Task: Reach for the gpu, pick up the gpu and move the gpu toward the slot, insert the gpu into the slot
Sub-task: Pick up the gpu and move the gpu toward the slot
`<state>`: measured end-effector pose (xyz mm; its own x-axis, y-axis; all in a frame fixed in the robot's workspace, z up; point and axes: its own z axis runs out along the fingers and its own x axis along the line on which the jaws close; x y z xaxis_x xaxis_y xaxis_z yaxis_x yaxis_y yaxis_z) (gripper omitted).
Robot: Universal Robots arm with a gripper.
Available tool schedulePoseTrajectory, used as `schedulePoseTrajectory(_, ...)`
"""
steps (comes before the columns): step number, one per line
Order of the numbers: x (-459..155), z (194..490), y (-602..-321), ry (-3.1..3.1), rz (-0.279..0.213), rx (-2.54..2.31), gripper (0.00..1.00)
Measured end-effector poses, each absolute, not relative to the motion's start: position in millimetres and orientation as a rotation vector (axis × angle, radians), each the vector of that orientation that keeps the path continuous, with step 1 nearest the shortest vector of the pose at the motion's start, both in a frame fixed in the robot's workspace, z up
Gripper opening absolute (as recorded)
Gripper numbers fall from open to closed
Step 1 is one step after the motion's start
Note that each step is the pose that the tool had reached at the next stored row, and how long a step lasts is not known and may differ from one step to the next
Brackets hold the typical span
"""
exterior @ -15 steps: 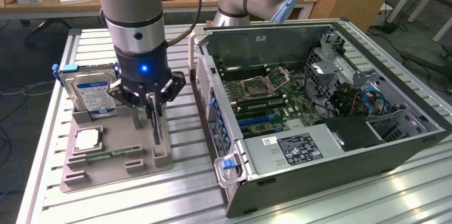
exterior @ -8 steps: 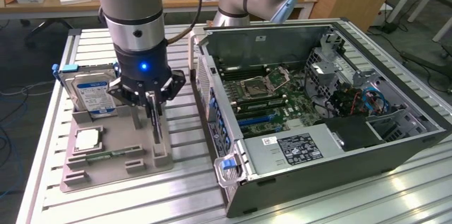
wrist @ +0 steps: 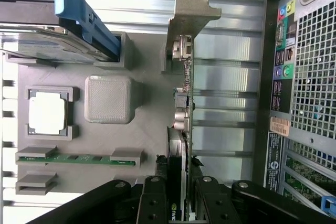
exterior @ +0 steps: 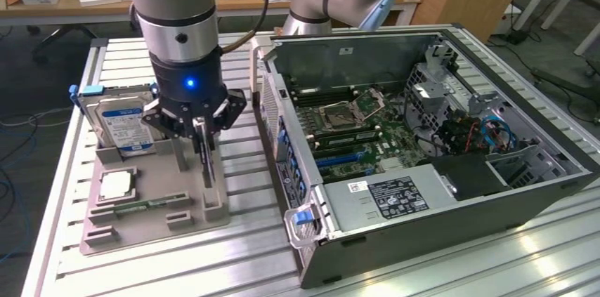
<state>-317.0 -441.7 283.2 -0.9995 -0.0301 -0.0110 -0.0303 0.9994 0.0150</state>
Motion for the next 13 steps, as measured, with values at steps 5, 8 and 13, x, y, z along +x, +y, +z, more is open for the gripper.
schedulePoseTrajectory(5, -317.0, 287.4, -441.7, 3.130, 0.024, -0.047, 0.26)
schedulePoseTrajectory(8, -317.0, 289.1, -441.7, 3.130, 0.024, -0.047, 0.26)
schedulePoseTrajectory(13, -317.0, 292.6, -441.7, 3.130, 0.024, -0.047, 0.26)
